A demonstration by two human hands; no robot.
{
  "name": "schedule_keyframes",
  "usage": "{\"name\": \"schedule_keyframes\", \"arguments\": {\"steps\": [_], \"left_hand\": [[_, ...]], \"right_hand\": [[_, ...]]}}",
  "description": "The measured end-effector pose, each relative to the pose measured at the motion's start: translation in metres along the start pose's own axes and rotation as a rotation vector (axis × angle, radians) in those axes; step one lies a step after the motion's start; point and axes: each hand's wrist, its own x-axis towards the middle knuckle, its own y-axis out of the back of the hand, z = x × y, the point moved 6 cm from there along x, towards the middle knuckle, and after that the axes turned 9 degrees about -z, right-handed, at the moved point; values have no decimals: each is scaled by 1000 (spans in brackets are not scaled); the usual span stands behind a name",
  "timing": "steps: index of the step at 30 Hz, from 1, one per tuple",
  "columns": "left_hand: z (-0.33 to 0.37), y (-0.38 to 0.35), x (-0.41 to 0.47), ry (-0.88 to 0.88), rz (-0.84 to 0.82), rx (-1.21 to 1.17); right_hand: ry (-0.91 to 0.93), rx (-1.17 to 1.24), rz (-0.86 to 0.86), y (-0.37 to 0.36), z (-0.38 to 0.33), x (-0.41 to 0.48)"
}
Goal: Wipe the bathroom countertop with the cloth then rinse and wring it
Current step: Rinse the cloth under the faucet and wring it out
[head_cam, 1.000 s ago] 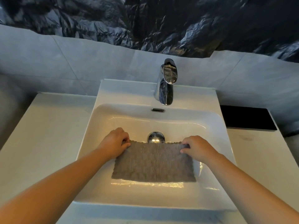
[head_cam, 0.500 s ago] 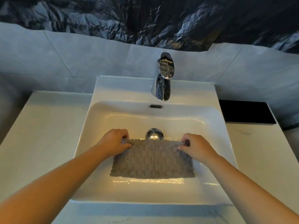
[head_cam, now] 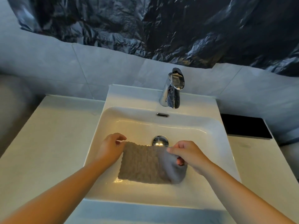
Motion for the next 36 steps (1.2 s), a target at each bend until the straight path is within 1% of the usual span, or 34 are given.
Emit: {"name": "schedule_keyframes", "arguments": {"steps": [3, 6, 7, 8, 11, 12, 13, 16, 19, 23, 26, 29, 32, 34, 36], "left_hand": [[1, 11, -15, -4, 10, -2], [-7, 25, -27, 32, 3, -61], [-11, 29, -31, 41, -3, -69], [-15, 32, -34, 48, -8, -68], [-25, 36, -43, 65, -29, -73], [-27, 36, -44, 64, -34, -75], [-29, 34, -45, 69, -43, -76], [-29, 21, -40, 105, -95, -66], [-26, 5, -27, 193, -142, -2], [-26, -9, -1, 275, -134, -3], [-19, -14, 14, 263, -125, 107], [-10, -19, 17, 248, -128, 233], [-3, -19, 19, 222, -73, 323], [-4, -19, 23, 178, -50, 321], [-5, -20, 26, 126, -57, 233]], "right_hand": [[-47, 79, -42, -35, -20, 11], [-134, 322, -175, -81, -40, 21], [-149, 318, -215, -93, -44, 26], [-152, 250, -226, -100, -45, 32], [-33, -257, -94, -91, -49, 44], [-12, -340, -63, -86, -50, 46], [-4, -364, -54, -82, -48, 46], [-22, -388, -92, -76, -34, 43], [-62, -364, -137, -78, -11, 36], [-82, -272, -97, -78, 12, 28], [-92, -196, -123, -79, 21, 24], [-81, -143, -236, -89, 22, 18], [-49, -137, -350, -97, 20, 13], [-33, -134, -372, -95, 21, 12], [-26, -132, -369, -91, 24, 12]]}}
